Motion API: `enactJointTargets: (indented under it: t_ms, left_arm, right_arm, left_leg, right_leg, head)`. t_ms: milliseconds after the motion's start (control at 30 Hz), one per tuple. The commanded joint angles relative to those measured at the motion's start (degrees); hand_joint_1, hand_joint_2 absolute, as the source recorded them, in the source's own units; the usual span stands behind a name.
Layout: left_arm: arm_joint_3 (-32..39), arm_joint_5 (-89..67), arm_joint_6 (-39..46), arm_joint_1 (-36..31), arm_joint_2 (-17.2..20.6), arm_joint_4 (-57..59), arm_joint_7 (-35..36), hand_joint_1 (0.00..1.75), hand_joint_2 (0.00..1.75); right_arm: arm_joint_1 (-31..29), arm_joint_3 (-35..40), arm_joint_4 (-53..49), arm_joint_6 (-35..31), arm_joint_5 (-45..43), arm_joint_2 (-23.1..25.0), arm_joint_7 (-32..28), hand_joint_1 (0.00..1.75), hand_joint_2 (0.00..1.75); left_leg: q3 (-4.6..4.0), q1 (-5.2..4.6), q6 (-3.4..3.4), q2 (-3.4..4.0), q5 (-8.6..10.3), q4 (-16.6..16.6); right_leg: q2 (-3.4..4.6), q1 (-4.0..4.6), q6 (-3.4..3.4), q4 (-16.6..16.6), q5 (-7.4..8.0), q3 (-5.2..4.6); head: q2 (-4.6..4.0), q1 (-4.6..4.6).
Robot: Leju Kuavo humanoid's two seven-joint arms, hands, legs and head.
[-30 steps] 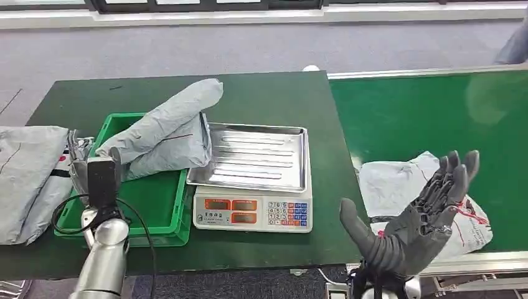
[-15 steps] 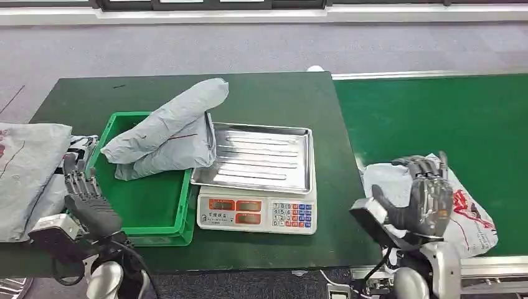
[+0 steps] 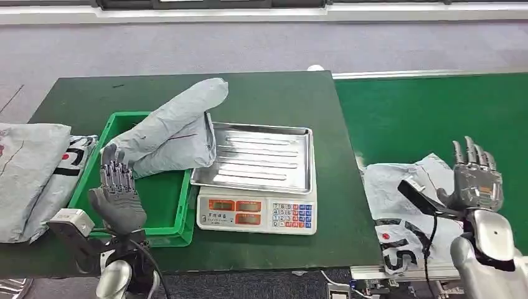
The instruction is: Moved the parcel from conveyor to table for the left to box.
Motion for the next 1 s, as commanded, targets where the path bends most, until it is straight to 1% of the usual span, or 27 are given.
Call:
enactJointTargets:
  t_ms: [33, 200, 267, 367, 433, 500, 533, 600, 667, 800, 867, 1000]
  left_arm:
    - [-0.9, 0.0, -0.1, -0.9, 0.3, 3.2, 0.0, 0.00, 0.00]
    - [-0.9, 0.0, -0.1, -0.9, 0.3, 3.2, 0.0, 0.00, 0.00]
    - [-1.1, -0.4, -0.2, -1.1, 0.5, 3.5, -0.2, 0.00, 0.00]
    - [-1.6, -1.0, -0.3, -1.9, 1.0, 5.7, -0.5, 0.00, 0.00]
    - [-1.6, -1.3, -0.3, -2.2, 1.1, 6.7, -0.8, 0.00, 0.00]
    - [-1.8, -1.8, -0.4, -2.8, 1.3, 7.4, -0.9, 0.00, 0.00]
    - [-2.1, -2.9, 0.0, -3.6, 1.3, 8.1, -0.4, 0.00, 0.00]
    - [-2.2, -4.0, 0.4, -4.4, 1.1, 8.9, 0.4, 0.00, 0.00]
    - [-2.5, -5.4, 1.5, -4.7, 0.8, 9.0, 0.7, 0.00, 0.00]
    - [-2.6, -6.8, 2.2, -4.2, 0.6, 7.5, 1.7, 0.00, 0.00]
    - [-2.6, -7.4, 2.0, -4.1, 0.5, 6.8, 2.7, 0.00, 0.00]
    - [-2.3, -8.5, 1.8, -2.8, 0.0, 5.4, 3.8, 0.00, 0.00]
  right_arm:
    - [-3.0, 0.0, 8.9, 0.2, -0.2, -1.5, 0.0, 0.00, 1.75]
    - [-3.0, 0.0, 8.9, 0.2, -0.2, -1.5, 0.0, 0.00, 1.75]
    - [-2.6, -0.6, 9.6, 1.9, -0.3, -2.0, 1.8, 0.00, 1.75]
    - [-3.1, -3.2, 16.2, 3.5, -1.7, -3.4, 3.5, 0.00, 1.75]
    - [-5.2, -5.1, 22.0, 5.4, -3.8, -2.5, 3.0, 0.00, 1.75]
    - [-8.4, -5.9, 30.0, 9.7, -4.9, -1.8, 3.5, 0.00, 1.75]
    - [-9.6, -6.8, 34.2, 17.3, -8.4, -1.1, 0.6, 0.00, 1.75]
    - [-9.8, -6.7, 38.1, 19.4, -11.4, 0.1, -2.9, 0.00, 1.75]
    - [-9.5, -5.6, 39.1, 22.1, -13.6, 0.8, -4.8, 0.00, 1.75]
    - [-7.9, 0.0, 38.4, 29.2, -15.5, 1.7, -5.2, 0.00, 1.75]
    - [-7.4, 1.7, 38.3, 31.1, -15.8, 2.1, -4.6, 0.00, 1.75]
    - [-4.2, 3.5, 34.9, 31.2, -17.5, 3.2, -3.6, 0.00, 1.75]
  left_leg:
    - [0.16, 0.03, -0.01, 0.08, 0.00, -0.1]
    - [0.07, 0.02, 0.05, 0.06, -0.03, -0.1]
    - [0.15, 0.03, 0.05, 0.10, 0.01, -0.2]
    - [0.11, 0.03, 0.06, -0.06, 0.01, -0.1]
    - [0.15, 0.03, 0.07, -0.08, 0.02, -0.2]
    - [0.13, 0.04, 0.07, -0.01, 0.00, -0.1]
    - [0.18, 0.04, 0.06, 0.03, 0.03, -0.2]
    - [0.18, 0.06, 0.07, 0.07, 0.00, -0.2]
    - [0.17, 0.06, 0.08, 0.06, -0.03, -0.1]
    - [0.22, 0.06, 0.05, 0.13, -0.04, -0.2]
    - [0.21, 0.09, 0.06, 0.15, -0.07, -0.2]
    - [0.41, 0.20, 0.00, 0.32, -0.06, -0.3]
  right_leg:
    - [0.08, 0.04, -0.05, -0.2, 0.05, 0.14]
    - [0.08, 0.04, -0.02, -0.1, 0.01, 0.02]
    - [0.11, 0.05, -0.03, -0.2, 0.07, 0.11]
    - [-0.05, 0.04, -0.01, -0.2, 0.02, 0.13]
    - [-0.08, 0.04, -0.01, -0.2, 0.02, 0.17]
    - [-0.02, 0.04, 0.00, -0.2, 0.03, 0.16]
    - [0.02, 0.05, -0.01, -0.3, 0.07, 0.21]
    - [0.09, 0.06, -0.02, -0.2, 0.07, 0.20]
    - [0.08, 0.07, -0.03, -0.2, 0.04, 0.16]
    - [0.14, 0.08, -0.06, -0.2, 0.05, 0.18]
    - [0.17, 0.12, -0.05, -0.2, 0.04, 0.19]
    - [0.32, 0.36, -0.05, -0.4, 0.10, 0.38]
  head:
    - [0.00, 0.00]
    - [0.00, 0.00]
    - [0.00, 0.00]
    - [0.00, 0.00]
    - [0.00, 0.00]
    - [0.00, 0.00]
    - [0.00, 0.00]
    - [0.00, 0.00]
    - [0.00, 0.00]
    - [0.00, 0.00]
    - [0.00, 0.00]
    - [0.00, -0.02]
